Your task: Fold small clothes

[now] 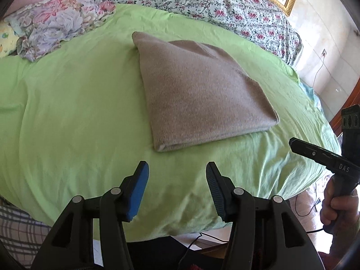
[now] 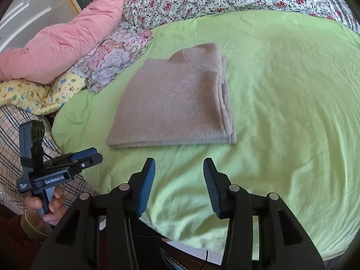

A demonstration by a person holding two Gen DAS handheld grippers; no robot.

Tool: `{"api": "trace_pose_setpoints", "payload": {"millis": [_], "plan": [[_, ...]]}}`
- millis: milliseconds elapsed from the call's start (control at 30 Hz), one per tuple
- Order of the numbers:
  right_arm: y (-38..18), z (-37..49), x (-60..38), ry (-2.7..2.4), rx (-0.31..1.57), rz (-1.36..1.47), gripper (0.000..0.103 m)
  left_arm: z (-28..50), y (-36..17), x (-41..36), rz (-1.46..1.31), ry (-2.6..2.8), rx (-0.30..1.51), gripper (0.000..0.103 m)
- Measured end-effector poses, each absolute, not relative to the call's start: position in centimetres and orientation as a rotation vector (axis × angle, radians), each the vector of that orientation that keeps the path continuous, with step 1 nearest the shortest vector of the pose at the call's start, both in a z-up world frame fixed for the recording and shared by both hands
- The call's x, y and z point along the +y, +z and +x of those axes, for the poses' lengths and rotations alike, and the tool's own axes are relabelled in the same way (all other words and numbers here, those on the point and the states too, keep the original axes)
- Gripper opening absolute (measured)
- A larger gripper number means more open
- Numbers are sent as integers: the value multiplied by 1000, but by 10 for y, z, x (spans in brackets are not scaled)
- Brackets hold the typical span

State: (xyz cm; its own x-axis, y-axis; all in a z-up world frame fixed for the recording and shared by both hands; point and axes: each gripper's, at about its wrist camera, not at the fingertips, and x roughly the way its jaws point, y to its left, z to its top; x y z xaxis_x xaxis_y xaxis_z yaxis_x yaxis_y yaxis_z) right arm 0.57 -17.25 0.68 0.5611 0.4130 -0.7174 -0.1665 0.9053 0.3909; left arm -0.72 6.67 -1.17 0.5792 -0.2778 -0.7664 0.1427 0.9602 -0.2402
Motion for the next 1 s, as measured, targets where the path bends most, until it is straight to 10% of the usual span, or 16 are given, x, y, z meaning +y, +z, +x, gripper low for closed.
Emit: {"api": "trace_pose_setpoints", "payload": {"millis": [233, 567, 1000], "plan": [[5, 1, -169, 339, 926, 283, 46, -11, -8, 67, -139, -229, 917, 66], [5, -9, -160, 346, 930, 223, 78, -16, -9, 72, -61, -132, 932, 81], [9, -6, -150, 369, 923, 156, 80, 1, 0, 76, 15, -35, 940, 82]]}}
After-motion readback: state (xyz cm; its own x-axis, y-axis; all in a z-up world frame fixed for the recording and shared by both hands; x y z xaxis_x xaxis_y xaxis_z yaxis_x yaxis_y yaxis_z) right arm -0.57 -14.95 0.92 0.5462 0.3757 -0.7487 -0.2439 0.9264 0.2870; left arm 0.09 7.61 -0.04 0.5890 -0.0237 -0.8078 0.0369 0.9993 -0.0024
